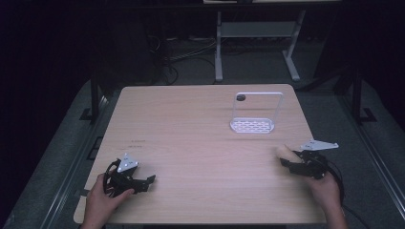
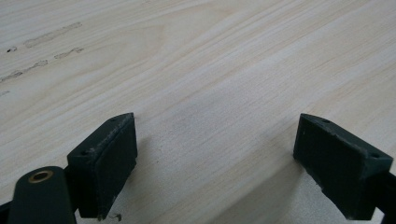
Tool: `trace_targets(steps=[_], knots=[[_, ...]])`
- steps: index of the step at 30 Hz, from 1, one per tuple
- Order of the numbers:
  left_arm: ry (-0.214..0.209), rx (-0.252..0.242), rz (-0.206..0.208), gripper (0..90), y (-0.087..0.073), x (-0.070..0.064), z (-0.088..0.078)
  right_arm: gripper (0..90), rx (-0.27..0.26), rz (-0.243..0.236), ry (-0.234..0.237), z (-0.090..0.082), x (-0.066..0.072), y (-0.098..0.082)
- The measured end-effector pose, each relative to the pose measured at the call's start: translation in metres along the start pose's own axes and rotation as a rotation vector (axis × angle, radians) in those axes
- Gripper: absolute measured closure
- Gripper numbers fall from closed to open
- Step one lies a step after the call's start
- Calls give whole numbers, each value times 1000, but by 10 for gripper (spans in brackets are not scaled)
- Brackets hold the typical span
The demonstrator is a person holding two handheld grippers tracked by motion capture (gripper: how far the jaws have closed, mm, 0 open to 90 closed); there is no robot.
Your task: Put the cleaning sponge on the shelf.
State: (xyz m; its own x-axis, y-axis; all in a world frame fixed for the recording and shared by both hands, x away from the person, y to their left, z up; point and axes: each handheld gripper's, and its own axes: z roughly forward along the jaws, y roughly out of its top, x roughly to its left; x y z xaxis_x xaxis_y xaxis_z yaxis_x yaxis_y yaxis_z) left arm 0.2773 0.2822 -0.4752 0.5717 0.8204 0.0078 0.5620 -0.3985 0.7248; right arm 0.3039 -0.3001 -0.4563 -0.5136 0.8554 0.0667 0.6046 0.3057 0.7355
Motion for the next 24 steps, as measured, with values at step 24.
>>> trace_targets(steps=[24], knots=[[0, 1, 2, 130, 0, 0, 0, 419, -13, -12, 0, 21, 4, 34]])
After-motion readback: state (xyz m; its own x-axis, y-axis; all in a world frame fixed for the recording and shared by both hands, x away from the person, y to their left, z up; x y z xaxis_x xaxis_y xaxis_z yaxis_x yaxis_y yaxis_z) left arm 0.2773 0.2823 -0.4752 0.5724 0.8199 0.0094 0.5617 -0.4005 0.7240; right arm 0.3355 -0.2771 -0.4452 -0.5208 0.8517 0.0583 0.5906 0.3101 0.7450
